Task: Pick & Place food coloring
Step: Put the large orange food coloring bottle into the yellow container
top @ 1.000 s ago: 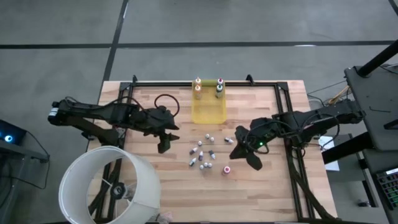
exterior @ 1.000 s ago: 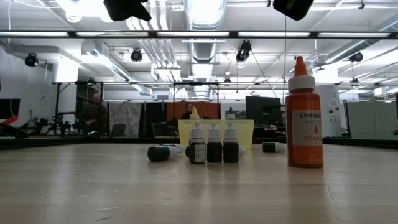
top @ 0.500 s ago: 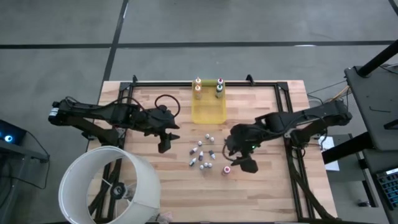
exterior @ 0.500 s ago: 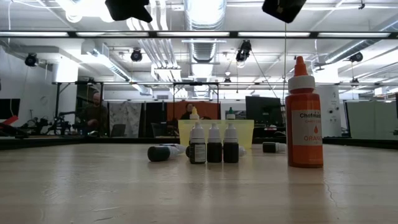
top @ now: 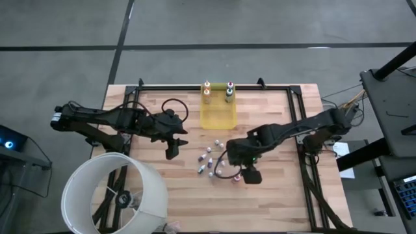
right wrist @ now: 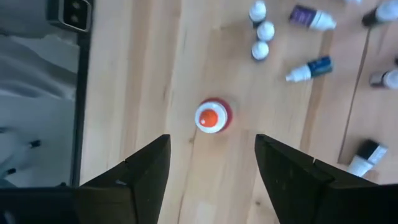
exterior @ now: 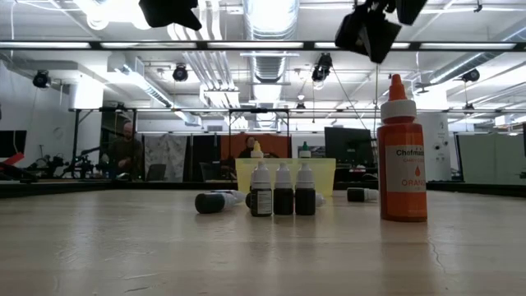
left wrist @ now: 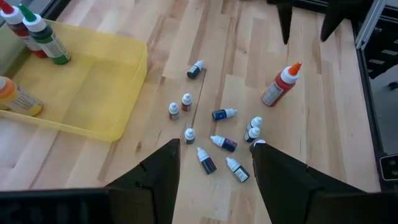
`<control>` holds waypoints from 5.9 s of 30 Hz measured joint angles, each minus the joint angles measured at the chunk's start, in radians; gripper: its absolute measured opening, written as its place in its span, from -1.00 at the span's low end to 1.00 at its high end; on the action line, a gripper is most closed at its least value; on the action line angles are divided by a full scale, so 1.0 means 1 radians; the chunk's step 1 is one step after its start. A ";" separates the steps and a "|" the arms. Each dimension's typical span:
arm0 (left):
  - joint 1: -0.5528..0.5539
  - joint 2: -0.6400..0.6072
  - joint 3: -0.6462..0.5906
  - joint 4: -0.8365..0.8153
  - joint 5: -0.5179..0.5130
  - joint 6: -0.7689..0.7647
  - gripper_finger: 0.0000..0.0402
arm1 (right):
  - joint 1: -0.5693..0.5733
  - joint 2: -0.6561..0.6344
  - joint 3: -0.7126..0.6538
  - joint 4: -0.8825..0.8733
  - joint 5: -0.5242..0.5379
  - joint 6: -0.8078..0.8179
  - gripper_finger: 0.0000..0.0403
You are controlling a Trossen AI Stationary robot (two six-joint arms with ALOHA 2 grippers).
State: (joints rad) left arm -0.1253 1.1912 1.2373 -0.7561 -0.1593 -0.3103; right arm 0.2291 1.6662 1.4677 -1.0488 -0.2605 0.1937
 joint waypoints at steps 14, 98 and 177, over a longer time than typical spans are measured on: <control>0.000 0.000 0.000 0.000 0.000 -0.006 -0.14 | 0.050 0.051 -0.009 0.016 0.079 0.045 0.11; 0.001 0.001 0.000 0.000 -0.027 -0.027 -0.14 | 0.101 0.053 -0.228 0.308 0.148 -0.010 -0.03; 0.001 0.001 0.000 0.001 -0.185 -0.033 -0.14 | -0.758 0.216 0.134 0.119 0.211 -0.291 -0.46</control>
State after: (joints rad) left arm -0.1246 1.1919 1.2377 -0.7552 -0.3443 -0.3431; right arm -0.5288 1.8824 1.6012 -0.9296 -0.0496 -0.0978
